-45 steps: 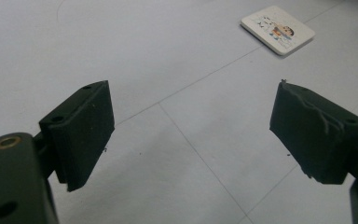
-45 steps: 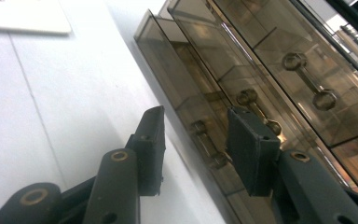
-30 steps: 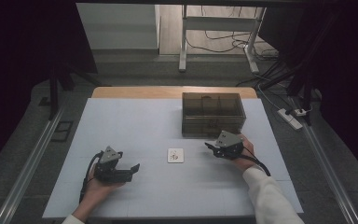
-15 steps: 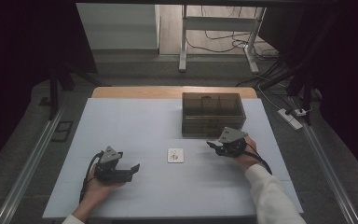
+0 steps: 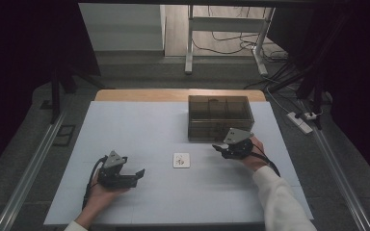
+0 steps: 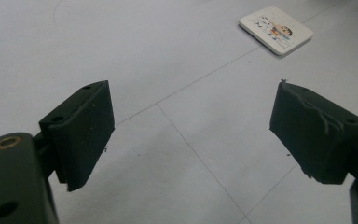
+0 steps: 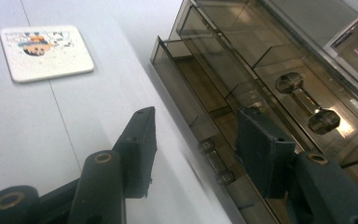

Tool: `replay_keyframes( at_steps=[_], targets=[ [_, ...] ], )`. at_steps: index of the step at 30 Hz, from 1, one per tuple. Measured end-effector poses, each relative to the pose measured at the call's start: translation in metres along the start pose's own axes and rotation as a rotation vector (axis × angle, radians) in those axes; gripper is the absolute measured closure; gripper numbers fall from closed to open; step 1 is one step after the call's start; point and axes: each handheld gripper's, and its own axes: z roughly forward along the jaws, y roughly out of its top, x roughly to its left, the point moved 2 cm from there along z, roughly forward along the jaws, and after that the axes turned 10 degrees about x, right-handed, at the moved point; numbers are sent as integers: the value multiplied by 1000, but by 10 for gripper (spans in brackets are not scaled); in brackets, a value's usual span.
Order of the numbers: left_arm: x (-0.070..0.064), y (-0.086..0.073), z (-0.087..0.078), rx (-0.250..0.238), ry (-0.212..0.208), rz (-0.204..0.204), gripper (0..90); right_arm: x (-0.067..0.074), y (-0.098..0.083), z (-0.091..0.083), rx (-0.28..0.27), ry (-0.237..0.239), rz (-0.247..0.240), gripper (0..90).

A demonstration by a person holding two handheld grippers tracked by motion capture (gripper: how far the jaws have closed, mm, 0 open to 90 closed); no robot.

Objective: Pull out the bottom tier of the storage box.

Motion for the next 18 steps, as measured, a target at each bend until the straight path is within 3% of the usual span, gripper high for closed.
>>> replay_keyframes(
  at_steps=[18],
  targets=[
    [1,0,1,3,0,-1,139,-10,1,9,56,-2,-10,449]
  ],
)
